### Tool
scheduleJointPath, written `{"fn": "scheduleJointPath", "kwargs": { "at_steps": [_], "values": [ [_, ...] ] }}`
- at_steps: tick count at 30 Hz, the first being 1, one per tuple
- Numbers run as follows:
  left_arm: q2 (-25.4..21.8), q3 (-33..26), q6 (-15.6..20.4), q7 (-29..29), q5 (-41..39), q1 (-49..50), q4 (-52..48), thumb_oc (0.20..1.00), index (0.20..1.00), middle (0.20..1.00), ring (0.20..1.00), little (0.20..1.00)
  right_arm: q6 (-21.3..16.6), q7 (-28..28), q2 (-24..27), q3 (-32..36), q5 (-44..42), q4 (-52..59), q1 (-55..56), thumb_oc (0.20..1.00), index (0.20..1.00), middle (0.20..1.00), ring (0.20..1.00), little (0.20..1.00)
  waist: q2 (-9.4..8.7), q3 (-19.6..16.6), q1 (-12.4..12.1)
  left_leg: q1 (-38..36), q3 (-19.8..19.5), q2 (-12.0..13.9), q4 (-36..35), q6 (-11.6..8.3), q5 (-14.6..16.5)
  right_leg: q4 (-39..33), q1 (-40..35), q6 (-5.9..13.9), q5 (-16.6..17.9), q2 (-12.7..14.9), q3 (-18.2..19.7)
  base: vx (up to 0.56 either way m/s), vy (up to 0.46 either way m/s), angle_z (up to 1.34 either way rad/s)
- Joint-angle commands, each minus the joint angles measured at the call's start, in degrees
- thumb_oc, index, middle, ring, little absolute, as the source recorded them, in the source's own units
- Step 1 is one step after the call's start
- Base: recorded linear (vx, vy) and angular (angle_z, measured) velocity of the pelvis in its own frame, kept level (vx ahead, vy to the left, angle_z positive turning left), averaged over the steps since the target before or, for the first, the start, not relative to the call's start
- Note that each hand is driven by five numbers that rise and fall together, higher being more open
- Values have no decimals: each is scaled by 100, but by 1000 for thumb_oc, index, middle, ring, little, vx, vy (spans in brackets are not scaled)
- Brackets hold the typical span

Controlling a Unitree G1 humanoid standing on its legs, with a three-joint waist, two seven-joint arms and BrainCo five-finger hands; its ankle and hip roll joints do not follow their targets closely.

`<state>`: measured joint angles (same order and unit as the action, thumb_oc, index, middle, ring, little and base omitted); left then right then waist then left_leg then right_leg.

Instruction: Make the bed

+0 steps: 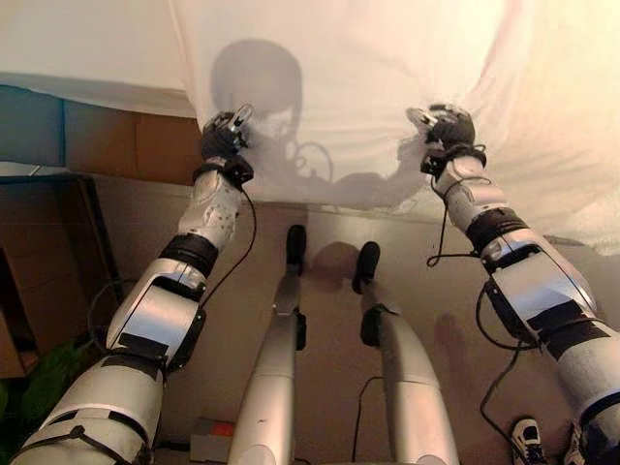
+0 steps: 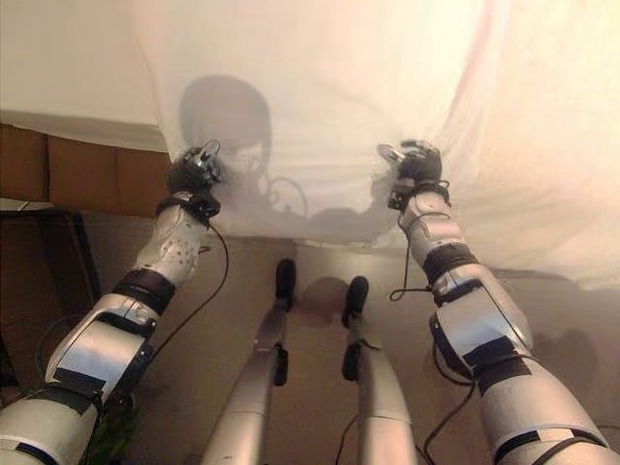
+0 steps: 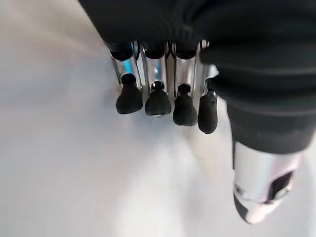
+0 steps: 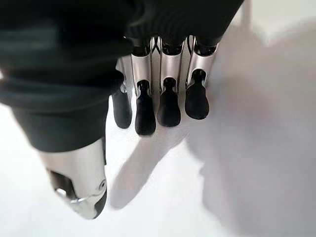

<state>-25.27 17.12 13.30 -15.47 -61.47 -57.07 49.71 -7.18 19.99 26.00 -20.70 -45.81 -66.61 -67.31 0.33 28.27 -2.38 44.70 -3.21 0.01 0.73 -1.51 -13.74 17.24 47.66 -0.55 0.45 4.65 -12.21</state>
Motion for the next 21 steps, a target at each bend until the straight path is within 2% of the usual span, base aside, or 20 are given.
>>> {"fn": "scheduleJointPath", "kwargs": {
  "at_steps": [1, 2, 5, 11, 14, 17, 18, 19, 20, 21],
  "values": [
    [-91, -484, 175, -363, 140, 336, 439, 1000, 1000, 1000, 1000, 1000, 168, 273, 288, 145, 88, -380, 645, 1000, 1000, 1000, 1000, 1000, -111, 152, 81, -321, 279, -348, 442, -133, 987, -1309, -770, 754, 490, 120, 94, 0, 0, 0],
    [93, -829, 221, -436, 23, 888, 276, 1000, 1000, 1000, 1000, 1000, -15, 342, 148, 719, -346, -203, 1249, 1000, 1000, 1000, 1000, 1000, -120, 152, 116, -305, 277, -348, 459, -120, 1005, -1293, -739, 754, 484, 118, 102, 0, 0, 0],
    [275, -1130, 117, -483, 87, 1498, 380, 1000, 1000, 1000, 1000, 1000, -18, 369, 22, 1133, -297, -265, 1974, 1000, 1000, 1000, 1000, 1000, -148, 152, 149, -299, 283, -352, 515, -106, 1031, -1248, -734, 739, 465, 125, 111, -14, 4, 2],
    [462, -1546, -16, -485, 414, 2326, 786, 1000, 1000, 1000, 1000, 1000, 48, 406, -20, 1705, -36, -425, 3075, 1000, 1000, 1000, 1000, 1000, -161, 152, 201, -314, 307, -349, 652, -68, 1088, -1064, -726, 708, 367, 141, 111, -26, -5, -1],
    [557, -1810, -144, -501, 778, 2975, 1030, 1000, 1000, 1000, 1000, 1000, 67, 489, -74, 2016, 227, -411, 3858, 1000, 1000, 1000, 1000, 1000, -133, 152, 235, -420, 328, -364, 782, -41, 1148, -753, -753, 672, 220, 170, 130, -58, 2, -4],
    [597, -1903, -208, -481, 1028, 3264, 1180, 1000, 1000, 1000, 1000, 1000, 9, 522, -144, 2107, 347, -282, 4163, 1000, 1000, 1000, 1000, 1000, -109, 152, 235, -557, 345, -365, 883, -29, 1200, -511, -820, 660, 110, 202, 135, -64, 17, -3],
    [539, -1947, -296, -462, 1564, 3545, 1328, 1000, 1000, 1000, 1000, 1000, -7, 526, -159, 1981, 831, -46, 4462, 1000, 1000, 1000, 1000, 1000, -85, 152, 237, -787, 364, -354, 991, -13, 1257, -257, -972, 644, -6, 237, 137, -50, 14, -7],
    [543, -1946, -298, -467, 1572, 3571, 1316, 1000, 1000, 1000, 1000, 1000, 0, 541, -169, 1979, 843, -18, 4495, 1000, 1000, 1000, 1000, 1000, -91, 152, 239, -813, 368, -358, 988, -12, 1264, -245, -991, 646, -21, 242, 141, -90, 28, -11],
    [459, -1792, -383, -379, 2406, 3806, 1367, 1000, 1000, 1000, 1000, 1000, 17, 355, -8, 1817, 1398, 129, 4687, 1000, 1000, 1000, 1000, 1000, -68, 152, 237, -1153, 389, -370, 1093, 5, 1328, -27, -1259, 637, -134, 270, 152, -59, 20, -12],
    [431, -1728, -432, -376, 2825, 3932, 1393, 1000, 1000, 1000, 1000, 1000, 33, 274, 6, 1682, 1632, 215, 4788, 1000, 1000, 1000, 1000, 1000, -60, 152, 245, -1408, 386, -369, 1095, 16, 1367, 21, -1473, 629, -191, 270, 173, -60, 20, -14]
  ]
}}
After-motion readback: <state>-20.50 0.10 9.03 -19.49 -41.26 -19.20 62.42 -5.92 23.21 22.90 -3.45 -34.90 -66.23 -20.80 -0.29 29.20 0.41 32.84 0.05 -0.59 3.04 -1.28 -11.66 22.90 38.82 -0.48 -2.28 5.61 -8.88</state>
